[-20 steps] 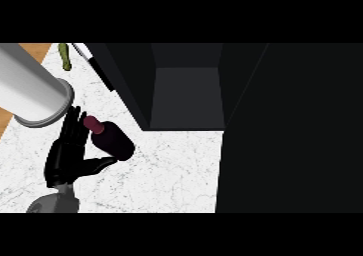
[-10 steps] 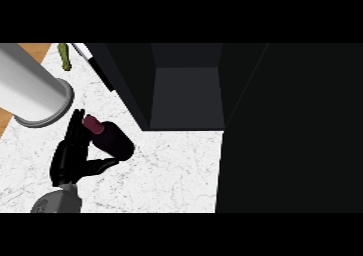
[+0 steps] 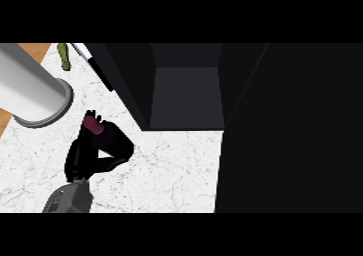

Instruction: Pick up the wine, place it into the cabinet and close the cabinet

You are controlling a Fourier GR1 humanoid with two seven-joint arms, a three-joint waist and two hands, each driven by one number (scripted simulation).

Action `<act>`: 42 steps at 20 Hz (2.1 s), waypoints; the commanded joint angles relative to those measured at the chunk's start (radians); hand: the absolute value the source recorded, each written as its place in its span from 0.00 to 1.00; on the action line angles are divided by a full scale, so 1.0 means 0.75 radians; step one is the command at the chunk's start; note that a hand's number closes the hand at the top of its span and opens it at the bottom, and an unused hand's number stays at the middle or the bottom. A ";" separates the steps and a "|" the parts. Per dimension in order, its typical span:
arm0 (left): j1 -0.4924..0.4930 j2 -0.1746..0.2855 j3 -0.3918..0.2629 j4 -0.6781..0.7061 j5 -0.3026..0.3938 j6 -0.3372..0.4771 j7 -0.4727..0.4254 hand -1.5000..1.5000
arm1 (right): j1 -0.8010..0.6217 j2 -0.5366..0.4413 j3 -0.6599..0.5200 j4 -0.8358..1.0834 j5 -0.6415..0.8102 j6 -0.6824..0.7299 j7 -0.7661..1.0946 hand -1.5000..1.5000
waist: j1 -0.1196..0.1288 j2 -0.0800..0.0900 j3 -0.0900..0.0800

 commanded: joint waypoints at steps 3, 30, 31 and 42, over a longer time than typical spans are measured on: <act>-0.084 0.017 0.027 0.180 0.002 -0.040 -0.095 0.00 | 0.041 0.000 -0.005 -0.221 -0.076 -0.013 0.093 0.00 | -0.002 0.000 0.000; 0.163 0.193 -0.098 0.073 -0.154 -0.211 -0.435 1.00 | 0.003 0.020 -0.060 -0.087 -0.066 0.029 0.048 0.00 | 0.022 -0.006 0.002; 0.180 0.206 -0.086 -0.029 -0.126 -0.196 -0.376 1.00 | -0.042 0.003 -0.095 -0.080 -0.106 0.025 0.076 0.00 | 0.027 -0.007 0.002; 0.336 0.094 -0.127 -0.513 -0.154 -0.005 -0.358 1.00 | -0.071 -0.011 -0.126 -0.050 -0.127 0.035 0.080 0.00 | 0.022 -0.004 0.002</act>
